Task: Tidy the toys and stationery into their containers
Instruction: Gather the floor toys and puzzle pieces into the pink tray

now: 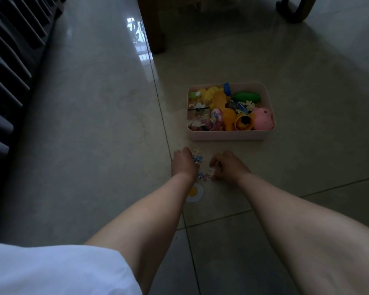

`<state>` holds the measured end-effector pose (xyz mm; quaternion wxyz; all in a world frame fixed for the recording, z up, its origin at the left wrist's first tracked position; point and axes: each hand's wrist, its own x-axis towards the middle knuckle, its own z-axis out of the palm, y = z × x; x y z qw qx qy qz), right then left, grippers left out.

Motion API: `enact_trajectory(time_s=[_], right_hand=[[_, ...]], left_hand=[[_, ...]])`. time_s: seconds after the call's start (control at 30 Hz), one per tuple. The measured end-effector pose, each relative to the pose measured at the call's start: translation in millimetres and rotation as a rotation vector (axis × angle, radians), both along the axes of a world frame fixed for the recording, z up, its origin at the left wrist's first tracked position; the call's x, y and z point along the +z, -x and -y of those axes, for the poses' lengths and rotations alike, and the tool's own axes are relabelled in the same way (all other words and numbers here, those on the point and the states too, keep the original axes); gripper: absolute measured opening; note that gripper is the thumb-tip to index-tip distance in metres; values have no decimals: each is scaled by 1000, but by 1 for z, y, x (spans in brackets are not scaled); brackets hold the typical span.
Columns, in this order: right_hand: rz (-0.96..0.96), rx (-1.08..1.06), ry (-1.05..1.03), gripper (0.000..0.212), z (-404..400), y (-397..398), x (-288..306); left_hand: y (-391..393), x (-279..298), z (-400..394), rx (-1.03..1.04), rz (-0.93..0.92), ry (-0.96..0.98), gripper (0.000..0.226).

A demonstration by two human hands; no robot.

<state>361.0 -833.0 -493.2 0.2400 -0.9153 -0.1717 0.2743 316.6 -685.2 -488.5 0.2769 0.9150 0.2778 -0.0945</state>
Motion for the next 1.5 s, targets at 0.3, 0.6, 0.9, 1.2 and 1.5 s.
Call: enact_trajectory(time_s=[0.3, 0.6, 0.9, 1.2, 1.5], right_hand=[[-77, -205, -101, 21, -3, -2, 3], [-289, -607, -674, 14, -7, -16, 21], [-182, -917, -1012, 38, -28, -37, 48], [59, -803, -562, 11, -11, -14, 23], [-128, -289, -233, 45, -37, -10, 3]], left_hand=[[-4, 3, -7, -24, -41, 74, 23], [-19, 24, -10, 105, 215, 492, 13], [-66, 59, 11, 231, 382, 721, 14], [-31, 32, -3, 396, 436, 427, 13], [-23, 3, -20, 187, 45, 255, 36]])
